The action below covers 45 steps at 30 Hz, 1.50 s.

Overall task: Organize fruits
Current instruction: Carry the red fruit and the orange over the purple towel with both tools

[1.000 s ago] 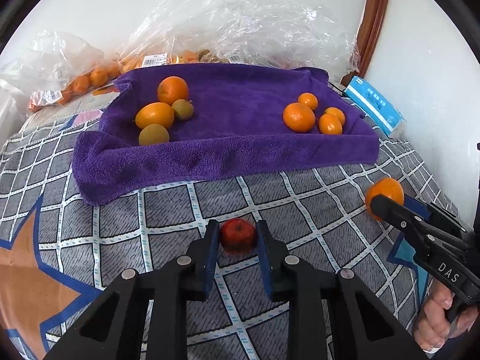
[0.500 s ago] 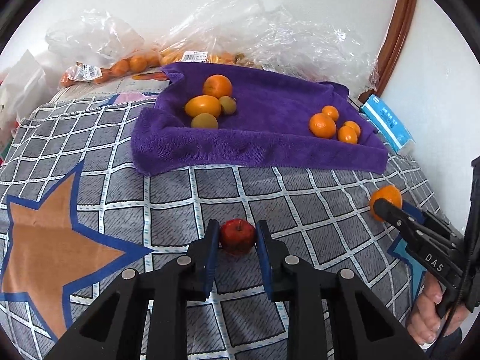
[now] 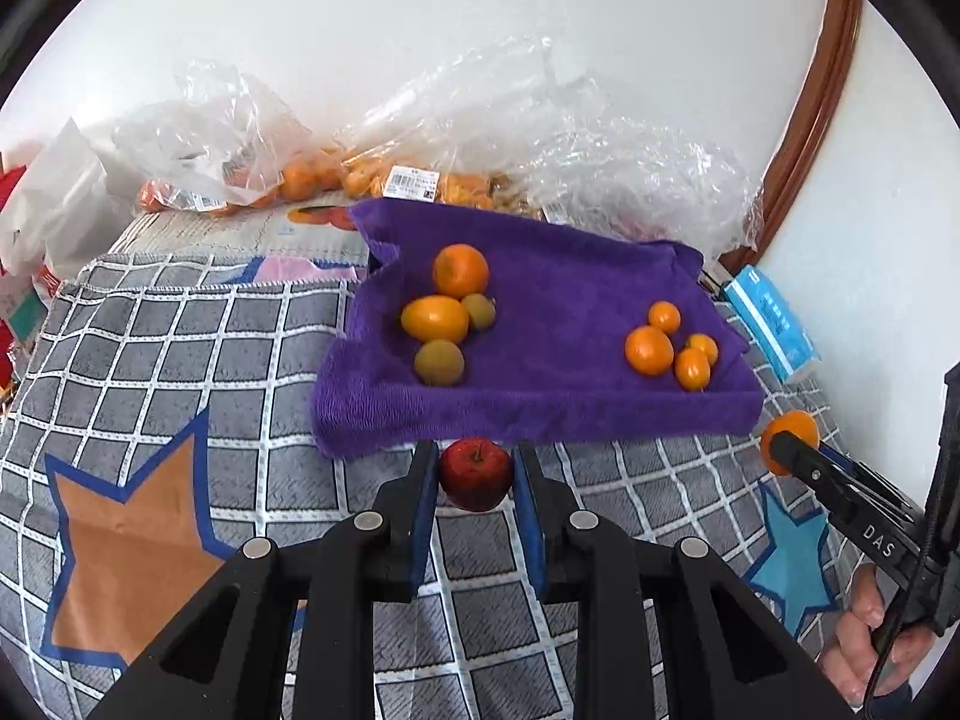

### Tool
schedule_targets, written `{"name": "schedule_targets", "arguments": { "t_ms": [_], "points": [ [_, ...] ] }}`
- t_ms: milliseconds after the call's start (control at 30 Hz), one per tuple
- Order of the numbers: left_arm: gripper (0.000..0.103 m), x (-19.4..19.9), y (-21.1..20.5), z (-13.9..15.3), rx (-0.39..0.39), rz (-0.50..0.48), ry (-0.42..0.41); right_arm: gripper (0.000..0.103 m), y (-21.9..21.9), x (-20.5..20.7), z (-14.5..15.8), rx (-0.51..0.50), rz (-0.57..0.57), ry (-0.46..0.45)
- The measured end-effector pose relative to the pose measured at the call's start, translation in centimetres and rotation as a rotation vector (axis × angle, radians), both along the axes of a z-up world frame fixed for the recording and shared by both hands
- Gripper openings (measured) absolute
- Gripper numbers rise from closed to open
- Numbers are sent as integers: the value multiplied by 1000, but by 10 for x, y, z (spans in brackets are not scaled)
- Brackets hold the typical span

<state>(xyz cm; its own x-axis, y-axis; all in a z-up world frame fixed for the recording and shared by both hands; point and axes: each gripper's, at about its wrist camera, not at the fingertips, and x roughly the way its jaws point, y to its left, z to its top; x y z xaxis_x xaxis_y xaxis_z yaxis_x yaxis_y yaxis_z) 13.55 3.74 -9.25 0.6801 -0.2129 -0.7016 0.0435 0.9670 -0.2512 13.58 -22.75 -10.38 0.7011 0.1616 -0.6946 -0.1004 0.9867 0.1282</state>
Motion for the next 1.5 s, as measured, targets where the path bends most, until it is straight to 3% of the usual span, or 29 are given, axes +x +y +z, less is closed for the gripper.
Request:
{"name": "schedule_targets", "arguments": {
  "t_ms": [100, 400, 800, 1067, 1500],
  "points": [
    [24, 6, 3, 6, -41, -5, 4, 44, 4, 3, 12, -12, -2, -16],
    [23, 19, -1, 29, -26, -11, -32, 44, 7, 13, 27, -31, -28, -26],
    [24, 38, 1, 45, -65, -15, -51, 44, 7, 34, 43, -41, -55, -48],
    [23, 51, 7, 48, -100, 0, -61, 44, 8, 46, 42, -62, -53, -45],
    [23, 79, 9, 40, -92, 3, -55, 44, 9, 74, 28, -83, -57, -17]
  ]
}}
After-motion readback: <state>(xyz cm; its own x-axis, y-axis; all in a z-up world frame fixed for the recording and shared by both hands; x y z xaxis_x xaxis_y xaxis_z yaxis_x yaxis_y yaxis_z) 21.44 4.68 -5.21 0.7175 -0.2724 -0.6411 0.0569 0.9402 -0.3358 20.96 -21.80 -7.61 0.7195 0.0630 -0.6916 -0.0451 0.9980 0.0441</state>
